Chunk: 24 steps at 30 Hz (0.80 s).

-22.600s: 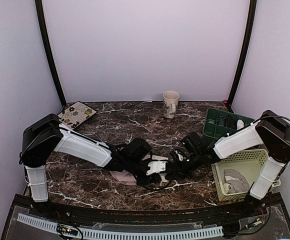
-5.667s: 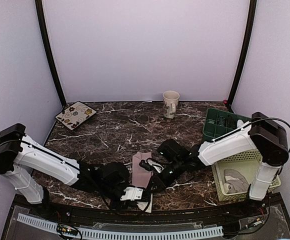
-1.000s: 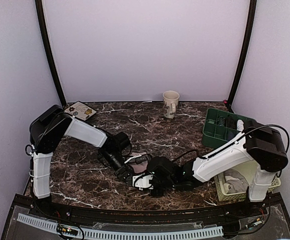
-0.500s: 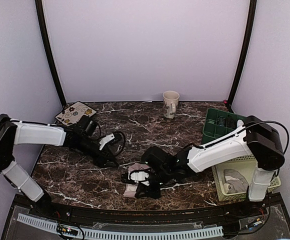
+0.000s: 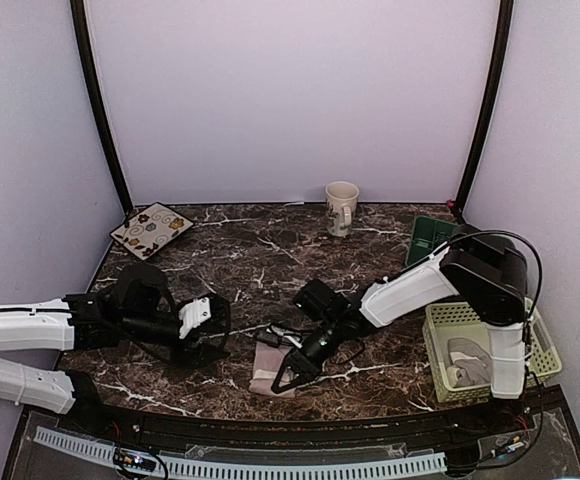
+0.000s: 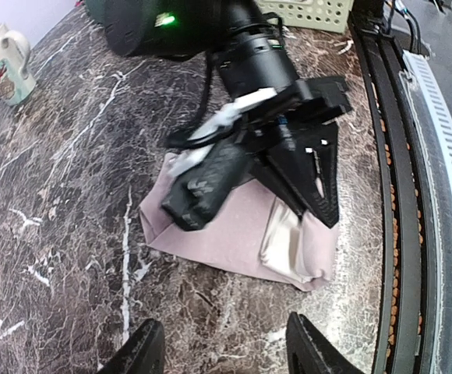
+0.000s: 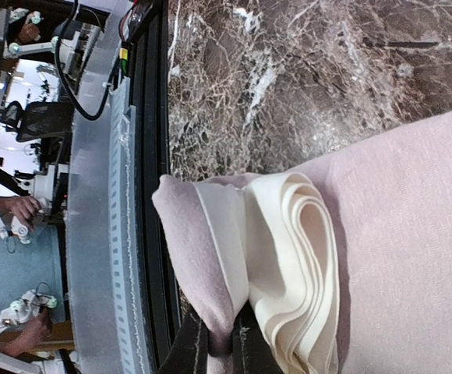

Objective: Roll the underwear
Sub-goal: Roll the underwear at the center of the board.

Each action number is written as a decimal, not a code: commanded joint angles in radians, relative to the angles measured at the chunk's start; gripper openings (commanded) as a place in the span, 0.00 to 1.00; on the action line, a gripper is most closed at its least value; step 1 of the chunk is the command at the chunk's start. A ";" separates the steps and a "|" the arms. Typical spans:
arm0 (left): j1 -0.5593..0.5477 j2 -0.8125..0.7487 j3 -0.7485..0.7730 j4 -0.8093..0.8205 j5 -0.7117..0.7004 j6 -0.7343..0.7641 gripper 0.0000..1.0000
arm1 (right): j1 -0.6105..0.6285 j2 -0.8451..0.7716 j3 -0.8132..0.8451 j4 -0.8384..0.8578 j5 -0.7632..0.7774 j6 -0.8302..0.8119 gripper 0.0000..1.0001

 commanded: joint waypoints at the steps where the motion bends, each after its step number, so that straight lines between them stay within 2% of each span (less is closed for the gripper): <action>1: -0.102 0.007 -0.002 0.014 -0.113 -0.004 0.56 | -0.025 0.083 0.008 -0.010 -0.066 0.109 0.00; 6: -0.212 0.137 0.061 0.001 -0.080 0.061 0.56 | -0.031 0.119 0.041 -0.066 -0.078 0.107 0.00; 13: -0.259 0.340 0.161 0.039 -0.049 0.146 0.55 | -0.041 0.125 0.029 -0.062 -0.073 0.113 0.00; 18: -0.260 0.510 0.249 -0.007 -0.009 0.137 0.46 | -0.046 0.112 0.025 -0.047 -0.044 0.104 0.00; 21: -0.261 0.587 0.297 -0.094 0.015 0.142 0.34 | -0.052 0.101 0.021 -0.029 -0.036 0.107 0.00; 24: -0.260 0.614 0.299 -0.122 0.020 0.141 0.25 | -0.056 0.085 0.009 -0.022 -0.022 0.092 0.06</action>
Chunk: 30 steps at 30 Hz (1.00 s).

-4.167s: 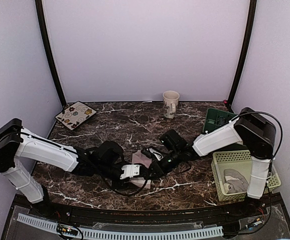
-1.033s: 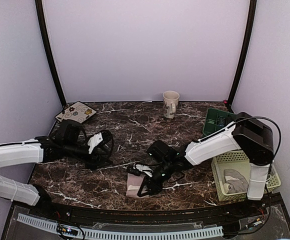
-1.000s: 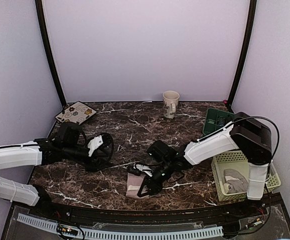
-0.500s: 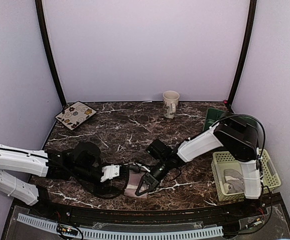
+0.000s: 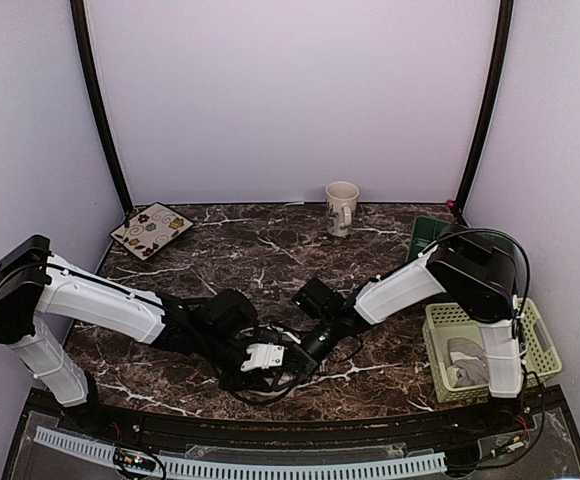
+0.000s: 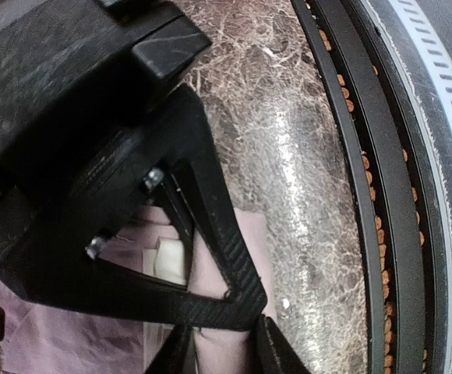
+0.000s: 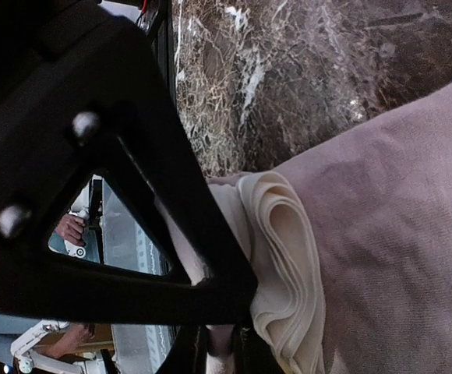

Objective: Roll the underwear
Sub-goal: Roll the underwear at the center of the board.

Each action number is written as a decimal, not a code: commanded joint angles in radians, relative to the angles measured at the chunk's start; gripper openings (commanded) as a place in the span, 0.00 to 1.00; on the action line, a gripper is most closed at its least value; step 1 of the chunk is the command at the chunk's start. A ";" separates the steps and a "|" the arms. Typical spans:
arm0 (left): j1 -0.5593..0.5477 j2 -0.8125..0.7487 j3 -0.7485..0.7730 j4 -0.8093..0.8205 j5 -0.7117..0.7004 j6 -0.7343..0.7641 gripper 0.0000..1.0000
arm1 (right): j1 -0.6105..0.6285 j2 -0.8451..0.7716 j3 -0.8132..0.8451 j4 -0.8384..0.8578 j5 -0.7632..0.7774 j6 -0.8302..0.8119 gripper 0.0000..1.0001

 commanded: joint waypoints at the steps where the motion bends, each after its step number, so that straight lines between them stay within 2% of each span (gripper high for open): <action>1: -0.003 0.031 0.025 -0.123 0.032 0.019 0.22 | -0.015 -0.001 -0.040 -0.020 0.134 -0.023 0.09; 5: 0.015 0.071 0.060 -0.196 0.071 0.022 0.05 | -0.022 -0.069 -0.051 -0.044 0.217 -0.077 0.20; 8: 0.053 0.087 0.081 -0.231 0.147 0.019 0.00 | -0.033 -0.176 -0.118 0.013 0.325 -0.108 0.26; 17: 0.219 0.236 0.247 -0.381 0.388 0.002 0.00 | -0.028 -0.523 -0.425 0.184 0.638 -0.158 0.33; 21: 0.247 0.359 0.339 -0.481 0.461 0.004 0.00 | 0.047 -0.689 -0.533 0.248 0.788 -0.208 0.36; 25: 0.271 0.459 0.400 -0.547 0.524 -0.002 0.00 | 0.152 -0.724 -0.545 0.247 0.916 -0.282 0.36; 30: 0.300 0.543 0.454 -0.594 0.568 0.011 0.01 | 0.245 -0.645 -0.459 0.248 1.012 -0.445 0.36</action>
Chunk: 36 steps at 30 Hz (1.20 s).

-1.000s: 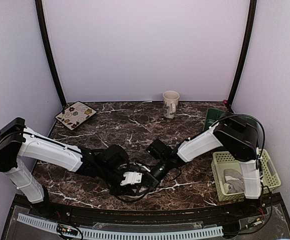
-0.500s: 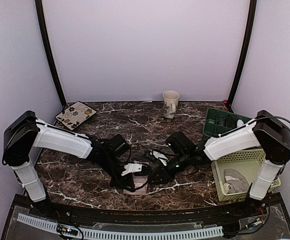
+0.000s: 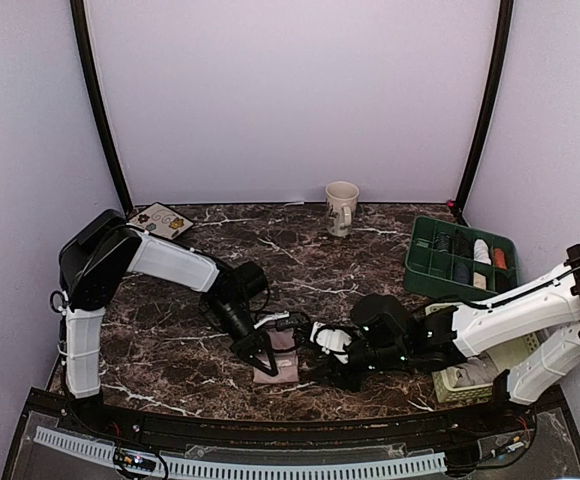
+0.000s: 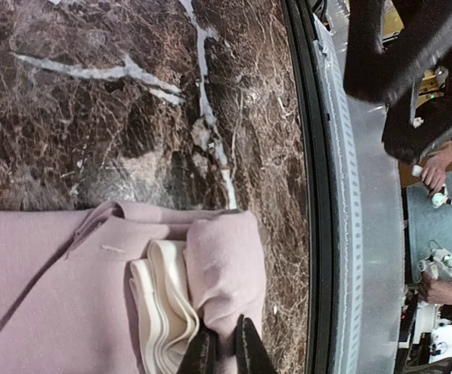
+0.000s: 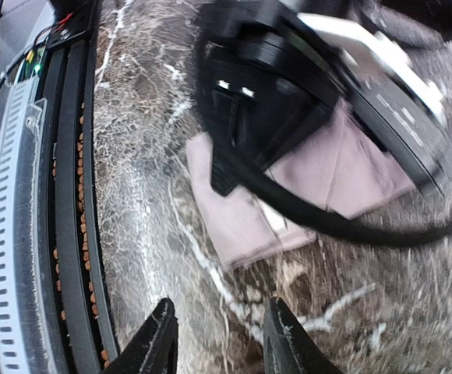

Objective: Roll the underwear
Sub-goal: Roll the underwear at the center of the board.

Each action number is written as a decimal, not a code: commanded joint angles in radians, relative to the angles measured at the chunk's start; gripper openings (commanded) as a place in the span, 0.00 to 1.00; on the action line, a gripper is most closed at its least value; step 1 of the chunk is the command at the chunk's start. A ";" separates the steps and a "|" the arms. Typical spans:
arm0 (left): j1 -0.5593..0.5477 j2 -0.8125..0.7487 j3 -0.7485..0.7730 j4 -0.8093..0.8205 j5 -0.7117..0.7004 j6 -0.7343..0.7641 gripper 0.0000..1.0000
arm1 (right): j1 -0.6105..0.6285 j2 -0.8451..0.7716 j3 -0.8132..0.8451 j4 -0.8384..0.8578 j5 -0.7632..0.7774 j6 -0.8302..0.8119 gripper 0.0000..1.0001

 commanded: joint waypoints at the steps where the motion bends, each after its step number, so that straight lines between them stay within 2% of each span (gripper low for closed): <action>1: 0.019 0.098 0.023 -0.107 -0.013 0.017 0.01 | 0.063 0.087 0.090 0.046 0.143 -0.190 0.36; 7: 0.029 0.133 0.040 -0.105 0.001 0.019 0.03 | 0.096 0.248 0.165 0.069 0.172 -0.332 0.37; 19: 0.041 0.149 0.044 -0.089 -0.004 0.013 0.08 | 0.097 0.403 0.209 0.074 0.183 -0.369 0.37; 21: 0.044 0.150 0.044 -0.088 -0.001 0.013 0.09 | 0.096 0.421 0.217 0.053 0.178 -0.369 0.34; 23: 0.047 0.149 0.044 -0.088 -0.002 0.015 0.10 | 0.097 0.433 0.220 0.032 0.173 -0.368 0.26; 26: 0.059 0.136 0.040 -0.071 -0.005 -0.004 0.17 | 0.097 0.425 0.226 -0.002 0.169 -0.351 0.04; 27: 0.067 0.125 0.037 -0.062 -0.004 -0.011 0.20 | 0.097 0.419 0.229 -0.019 0.162 -0.342 0.00; 30: 0.102 0.048 0.008 -0.012 -0.015 -0.046 0.34 | 0.097 0.390 0.230 -0.059 0.106 -0.299 0.00; 33: 0.162 -0.064 -0.040 0.039 -0.042 -0.085 0.47 | 0.092 0.367 0.234 -0.085 -0.016 -0.251 0.00; 36: 0.230 -0.204 -0.101 0.128 -0.093 -0.129 0.52 | 0.074 0.391 0.278 -0.148 -0.144 -0.187 0.00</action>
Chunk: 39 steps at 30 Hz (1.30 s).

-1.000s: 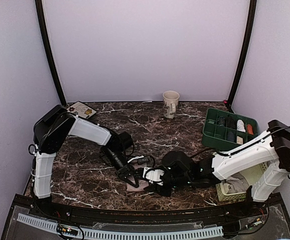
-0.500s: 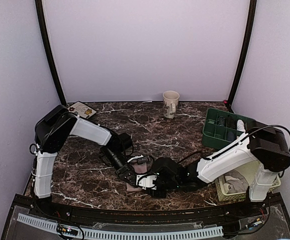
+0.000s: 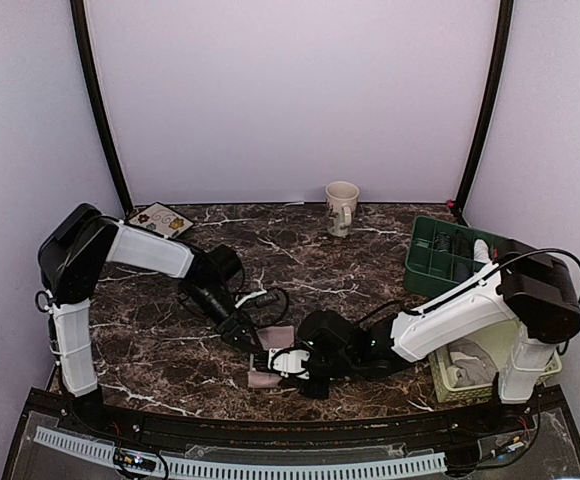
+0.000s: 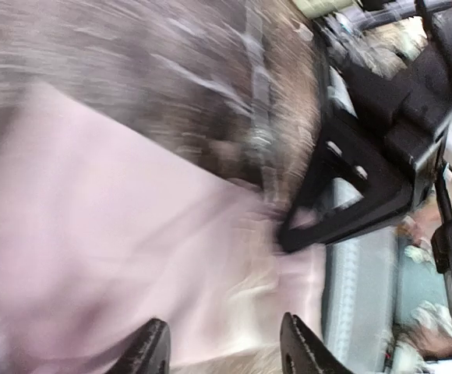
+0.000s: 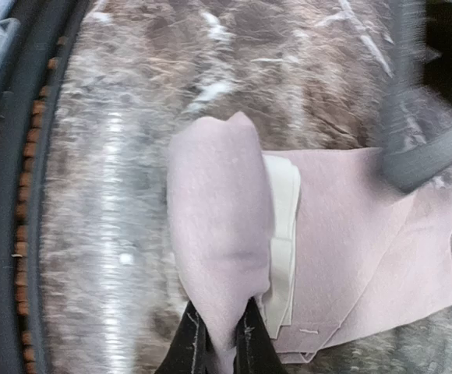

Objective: Roll the underwear
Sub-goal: Roll the underwear at the center of the board.

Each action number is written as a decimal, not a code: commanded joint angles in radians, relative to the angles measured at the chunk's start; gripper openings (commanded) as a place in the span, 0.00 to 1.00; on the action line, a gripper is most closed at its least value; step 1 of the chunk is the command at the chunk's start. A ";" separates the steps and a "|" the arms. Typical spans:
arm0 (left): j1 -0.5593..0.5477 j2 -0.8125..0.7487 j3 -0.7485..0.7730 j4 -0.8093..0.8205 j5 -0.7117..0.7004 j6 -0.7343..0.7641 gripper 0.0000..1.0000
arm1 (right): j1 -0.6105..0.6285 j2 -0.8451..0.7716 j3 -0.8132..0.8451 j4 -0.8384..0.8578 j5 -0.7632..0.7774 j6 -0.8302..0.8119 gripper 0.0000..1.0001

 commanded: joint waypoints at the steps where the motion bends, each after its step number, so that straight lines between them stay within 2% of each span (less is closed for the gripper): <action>1: 0.110 -0.214 -0.097 0.177 -0.197 -0.072 0.52 | -0.015 0.027 0.059 -0.161 -0.253 0.123 0.00; 5: 0.121 -0.407 -0.217 0.285 -0.392 -0.084 0.54 | -0.062 0.069 0.119 -0.223 -0.401 0.226 0.00; 10: 0.117 -0.700 -0.435 0.479 -0.483 -0.064 0.54 | -0.122 0.141 0.218 -0.320 -0.534 0.345 0.00; 14: 0.097 -0.829 -0.527 0.462 -0.547 -0.022 0.53 | -0.155 0.215 0.296 -0.402 -0.611 0.412 0.00; 17: 0.034 -0.913 -0.583 0.457 -0.564 0.016 0.53 | -0.177 0.264 0.336 -0.416 -0.691 0.474 0.00; 20: -0.099 -0.960 -0.614 0.456 -0.646 0.008 0.55 | -0.198 0.295 0.336 -0.382 -0.762 0.517 0.00; 23: -0.260 -0.979 -0.637 0.463 -0.708 -0.017 0.55 | -0.224 0.323 0.320 -0.336 -0.827 0.564 0.00; 27: -0.379 -0.940 -0.660 0.510 -0.783 -0.011 0.55 | -0.244 0.353 0.319 -0.307 -0.863 0.605 0.00; 39: -0.453 -0.606 -0.555 0.582 -0.878 0.088 0.52 | -0.265 0.393 0.311 -0.303 -0.882 0.624 0.00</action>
